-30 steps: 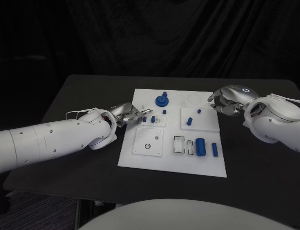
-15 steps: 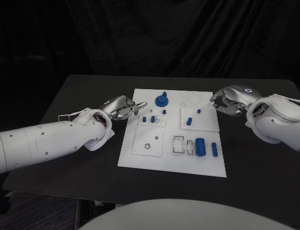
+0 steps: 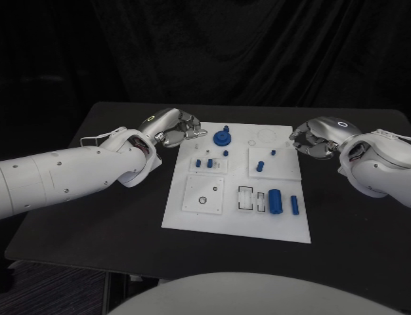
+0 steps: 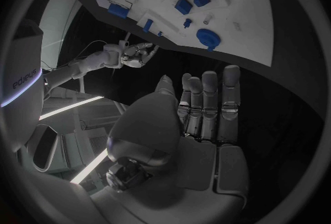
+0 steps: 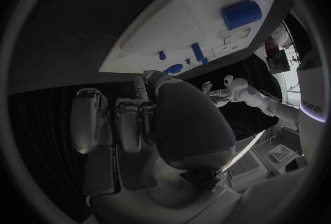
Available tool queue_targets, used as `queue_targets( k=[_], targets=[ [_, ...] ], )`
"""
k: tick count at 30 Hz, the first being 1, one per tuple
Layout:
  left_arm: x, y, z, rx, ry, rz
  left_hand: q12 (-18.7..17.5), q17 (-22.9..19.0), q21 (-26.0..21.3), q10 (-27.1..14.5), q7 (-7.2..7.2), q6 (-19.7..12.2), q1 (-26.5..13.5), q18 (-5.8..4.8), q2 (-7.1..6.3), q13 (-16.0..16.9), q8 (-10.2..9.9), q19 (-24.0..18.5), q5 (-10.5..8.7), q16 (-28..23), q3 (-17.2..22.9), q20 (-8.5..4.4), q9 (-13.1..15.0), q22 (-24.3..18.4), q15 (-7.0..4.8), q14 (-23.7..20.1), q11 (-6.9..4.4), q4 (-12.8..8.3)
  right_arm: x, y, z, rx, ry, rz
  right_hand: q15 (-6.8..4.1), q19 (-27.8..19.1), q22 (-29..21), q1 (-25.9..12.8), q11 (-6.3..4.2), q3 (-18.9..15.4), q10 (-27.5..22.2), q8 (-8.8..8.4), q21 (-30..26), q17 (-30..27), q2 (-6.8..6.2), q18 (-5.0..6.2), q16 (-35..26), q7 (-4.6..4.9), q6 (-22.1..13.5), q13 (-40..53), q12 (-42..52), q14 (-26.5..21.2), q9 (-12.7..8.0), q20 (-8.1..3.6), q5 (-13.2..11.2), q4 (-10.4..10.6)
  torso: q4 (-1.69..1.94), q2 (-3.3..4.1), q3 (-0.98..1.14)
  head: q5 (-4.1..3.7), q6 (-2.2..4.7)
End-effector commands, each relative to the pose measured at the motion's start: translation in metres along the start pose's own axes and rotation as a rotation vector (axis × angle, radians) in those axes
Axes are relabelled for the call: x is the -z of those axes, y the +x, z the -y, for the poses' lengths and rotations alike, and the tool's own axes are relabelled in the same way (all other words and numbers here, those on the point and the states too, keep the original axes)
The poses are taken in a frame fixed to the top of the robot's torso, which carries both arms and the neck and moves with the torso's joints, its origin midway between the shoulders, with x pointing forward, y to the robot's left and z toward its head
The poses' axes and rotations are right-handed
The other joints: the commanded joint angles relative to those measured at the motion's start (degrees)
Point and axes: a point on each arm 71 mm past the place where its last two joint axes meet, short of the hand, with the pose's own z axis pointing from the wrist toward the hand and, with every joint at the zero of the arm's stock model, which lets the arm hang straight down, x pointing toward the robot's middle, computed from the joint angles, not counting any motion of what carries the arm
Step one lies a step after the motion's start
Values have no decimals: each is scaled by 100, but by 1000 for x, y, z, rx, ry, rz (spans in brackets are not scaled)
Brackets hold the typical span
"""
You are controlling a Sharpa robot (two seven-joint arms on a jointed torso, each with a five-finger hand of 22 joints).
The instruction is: Assemble the parts on the task board
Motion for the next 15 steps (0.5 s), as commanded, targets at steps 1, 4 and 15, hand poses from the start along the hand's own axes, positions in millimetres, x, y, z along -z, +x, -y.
queue_targets(
  k=[1, 4, 15],
  targets=[
    [-7, 11, 14, -69, 202, -155, -742, -558, -158, 91, -5, 139, 705, 151, -146, -1020, -311, 63, -235, -476, 382, 107, -638, 113, -12, 153, 4, 75, 1, -2, -1, -5, -12, 37, 18, 41, 1108, -50, 24, 33, 617, -11, -22, 1509, -35, 108, 14, -6, 49, 1509, 15, 590, -6, 25, 27, -3, 8, 13, -2, -31, -1],
    [-14, 17, 19, -160, 265, -201, -1206, -769, 356, -78, -128, 29, 739, 163, -238, -1615, -584, 614, -308, -586, 506, 86, -1106, 246, -158, 569, -154, 71, 2, -3, -3, -9, -23, 53, 19, 48, 1113, -54, 25, 32, 617, -3, -10, 1509, -42, 104, 14, -5, 65, 1509, 15, 590, -5, 25, 26, -6, 11, 11, -8, -44, -1],
    [-40, 37, 27, -353, 289, -316, -2408, 729, 2594, -140, -812, -399, 766, -207, -887, -3675, -703, 2484, -6, 1177, 1301, -206, -3191, 783, -489, 2549, -307, 46, 5, -6, 0, -20, -30, 82, 19, 52, 1116, -57, 26, 32, 617, 5, -3, 1509, -55, 102, 14, -6, 80, 1509, 15, 590, -5, 25, 31, -14, -23, 24, -21, -6, -1]
  ],
)
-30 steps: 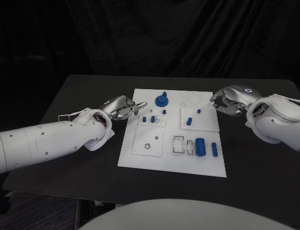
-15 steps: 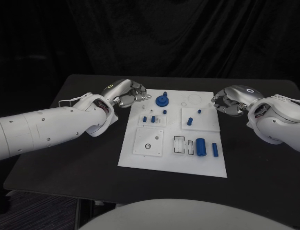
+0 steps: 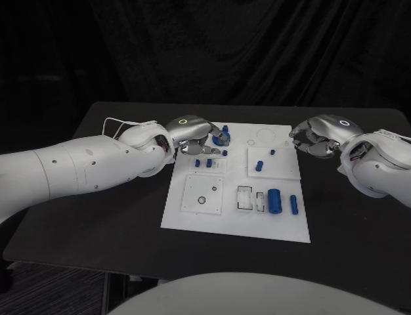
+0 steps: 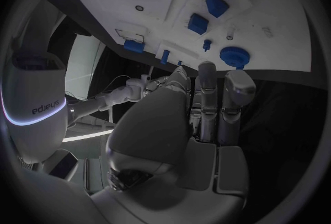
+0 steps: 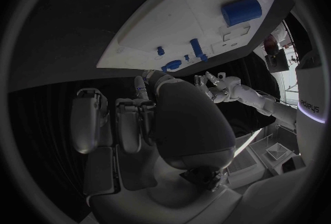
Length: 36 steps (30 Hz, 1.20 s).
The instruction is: Assemble the parts on the task board
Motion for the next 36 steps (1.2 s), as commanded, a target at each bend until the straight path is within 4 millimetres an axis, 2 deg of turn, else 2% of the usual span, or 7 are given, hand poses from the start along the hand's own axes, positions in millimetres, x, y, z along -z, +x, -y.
queue_targets(
  k=[1, 4, 8, 11, 18, 32, 36],
  targets=[
    [-7, 6, 1, -91, 15, -100, -68, 1070, 300, -3, -14, -18, -81, -82, -185, -306, -2, 155, 54, 1125, 291, -7, -446, 808, 2, 392, 69, -21, 2, -3, 0, -8, -13, 41, 19, 53, 1116, -37, 26, 27, 617, 5, -3, 1509, -36, 102, 14, -4, 42, 1509, 15, 590, -6, 26, 33, -12, -12, 3, -11, 13, -1],
    [-13, 7, 2, -110, 10, -104, -65, 1525, 586, -10, -6, 0, -124, -124, -270, -429, -1, 288, 95, 1579, 452, -20, -619, 870, -3, 580, 71, -37, 3, -4, 1, -10, -12, 49, 20, 57, 1119, -49, 27, 22, 617, 5, 4, 1509, -47, 100, 14, -3, 43, 1509, 15, 590, -8, 26, 33, -9, -19, 4, -5, 6, -1],
    [-20, 9, 4, -173, 16, -120, -46, 1804, 830, 11, -51, -6, -172, -159, -383, -558, -2, 397, 149, 1878, 645, -31, -790, 916, -8, 701, 70, -64, 5, -4, 3, -13, -8, 51, 20, 57, 1118, -58, 27, 19, 617, 4, 1, 1509, -54, 101, 14, -3, 42, 1509, 15, 590, -10, 26, 33, -5, -7, 1, -5, -24, -1],
    [-24, 11, 5, -208, 11, -134, -49, 1830, 823, 0, -115, -3, -175, -154, -421, -603, 1, 388, 118, 1920, 710, -37, -839, 910, -30, 708, 26, -86, 5, -4, 4, -13, -3, 50, 20, 57, 1118, -61, 27, 19, 617, 4, 2, 1509, -55, 101, 14, -3, 42, 1509, 15, 590, -11, 26, 33, -4, -9, 1, -3, -22, -1],
    [-31, 12, 3, -234, -17, -149, -3, 1836, 845, 49, -140, -7, -190, -156, -457, -637, 3, 385, 149, 1952, 822, -41, -910, 910, -13, 692, 77, -124, 6, -4, 4, -14, 2, 48, 20, 58, 1119, -62, 27, 18, 617, 3, 3, 1509, -55, 100, 14, -4, 42, 1509, 15, 590, -11, 26, 33, -3, -31, -3, 8, -35, -1],
    [-46, 14, 2, -252, -49, -164, 193, 1843, 913, 251, -28, 299, -322, -162, -523, -624, 82, 382, 163, 2019, 1076, -31, -978, 917, 5, 673, 103, -189, 5, -4, 4, -14, 10, 38, 20, 55, 1116, -73, 26, 18, 617, -1, -5, 1509, -59, 102, 14, -5, 36, 1509, 15, 590, -15, 26, 32, 3, -53, -7, 13, -26, -1],
    [-50, 15, 1, -255, -54, -171, 265, 1843, 944, 351, 9, 411, -351, -164, -540, -606, 114, 392, 171, 2037, 1148, -32, -982, 921, -4, 680, 89, -225, 5, -3, 3, -14, 8, 36, 20, 56, 1117, -77, 25, 19, 617, -5, -5, 1509, -60, 102, 14, -6, 29, 1509, 15, 590, -18, 27, 32, 4, -35, -7, 15, -59, -1]
  ],
)
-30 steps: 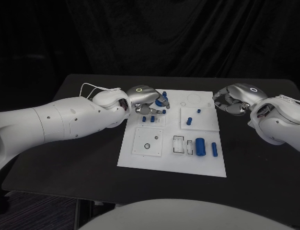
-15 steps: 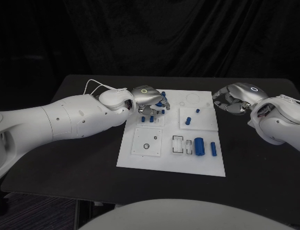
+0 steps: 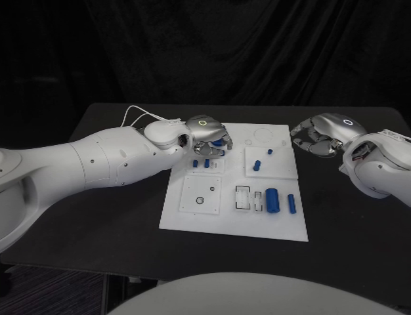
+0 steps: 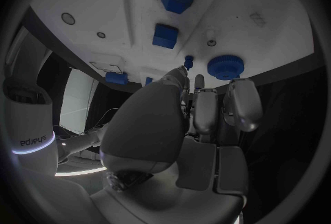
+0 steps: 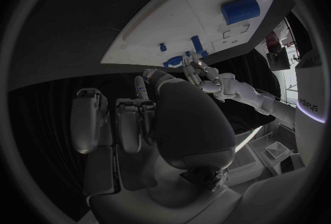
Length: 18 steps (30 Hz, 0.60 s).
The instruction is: Assemble the parts on the task board
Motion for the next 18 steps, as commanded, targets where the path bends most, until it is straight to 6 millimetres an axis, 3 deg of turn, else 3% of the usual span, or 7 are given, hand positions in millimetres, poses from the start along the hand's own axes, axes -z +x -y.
queue_targets(
  k=[1, 9, 11, 18],
  targets=[
    [-3, 0, -1, -8, -10, -19, 59, 11, 44, 82, 19, 83, -72, -79, -35, 22, 31, 27, -13, 36, 54, -7, -12, 924, 16, 4, 12, -9, 0, 0, -1, -1, 5, 5, 20, 55, 1117, -32, 25, 19, 617, -5, -5, 1509, -16, 102, 14, -6, 29, 1510, 15, 590, -9, 27, 32, 4, 12, 0, 1, -29, -1],
    [-7, 0, 1, -8, -4, -25, 179, 18, 75, 178, 36, 180, -142, -81, -57, 95, 48, 34, -126, 64, 115, -11, -20, 927, 3, 14, -14, -65, -1, 1, -1, 0, 9, -2, 20, 55, 1117, -32, 25, 19, 617, -5, -5, 1509, -16, 102, 14, -6, 29, 1510, 15, 590, -9, 27, 32, 4, 31, -3, -3, -37, -1],
    [-7, 0, 1, -8, -3, -27, 195, 13, 68, 187, 36, 182, -150, -80, -62, 108, 45, 29, -137, 63, 119, -11, -22, 925, 1, 11, -17, -73, -1, 1, -1, 0, 8, -3, 20, 55, 1117, -32, 25, 19, 617, -5, -5, 1509, -16, 102, 14, -6, 29, 1510, 15, 590, -9, 27, 32, 4, 13, 4, -2, -22, -1],
    [-9, 2, 3, -6, 1, -36, 329, 8, 73, 216, 41, 158, -248, -79, -87, 232, 6, 19, -200, 77, 129, -14, -49, 923, -5, 4, -22, -105, -2, 2, -3, 1, 6, -9, 20, 53, 1116, -35, 24, 22, 617, -9, -10, 1509, -15, 103, 14, -7, 22, 1510, 15, 590, -12, 27, 33, 6, 12, 4, -7, -8, -1]
  ],
)
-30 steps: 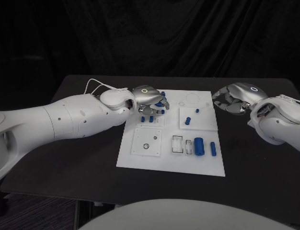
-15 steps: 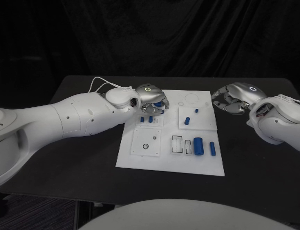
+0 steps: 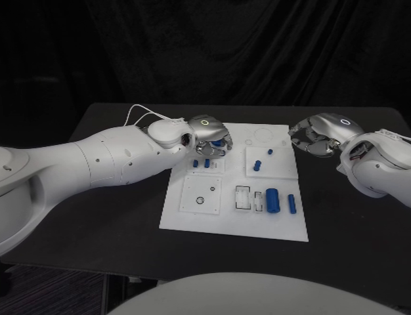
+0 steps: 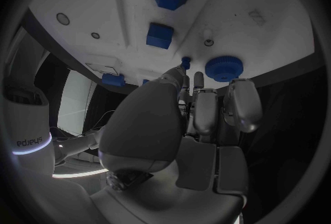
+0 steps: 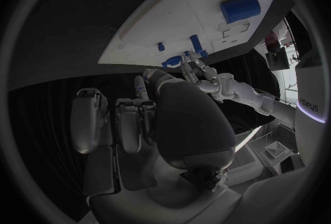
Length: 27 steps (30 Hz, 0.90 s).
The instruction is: Assemble the parts on the task board
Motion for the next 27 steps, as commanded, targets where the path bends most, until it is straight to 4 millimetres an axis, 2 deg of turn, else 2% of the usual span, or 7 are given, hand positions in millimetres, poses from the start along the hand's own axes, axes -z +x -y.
queue_targets(
  k=[1, 15, 27],
  targets=[
    [-2, 1, 3, 3, 11, -16, 48, -18, 9, 16, -9, 5, -91, -78, -7, 39, -27, 11, -46, 24, 18, -14, -12, 920, -5, -3, 3, -6, 0, 1, 0, 2, 11, -6, 20, 54, 1116, -35, 24, 22, 617, -9, -10, 1509, -15, 103, 14, -7, 22, 1509, 15, 590, -5, 27, 33, 6, 0, 5, -5, 1, -1],
    [-3, 4, 4, 8, 11, -30, 359, -12, 55, 111, 10, 50, -174, -82, 7, 350, -42, 17, -28, 65, 88, -21, -38, 927, -30, 3, -40, -121, -1, 2, -2, 2, 9, -14, 19, 54, 1116, -37, 23, 25, 617, -12, -11, 1509, -12, 103, 14, -7, 19, 1509, 15, 590, -7, 26, 33, 7, 1, 5, -1, -14, -1],
    [-5, 9, 7, 13, 1, -32, 524, 31, 172, 163, 55, 163, -140, -104, 41, 548, -2, 66, 87, 116, 205, -24, -29, 955, -49, 36, -61, -259, -1, 2, -2, 2, 9, -19, 18, 50, 1113, -37, 22, 35, 617, -15, -20, 1509, -7, 105, 14, -8, 15, 1509, 15, 590, -12, 26, 35, 6, -6, 9, 1, -8, -1]
  ],
)
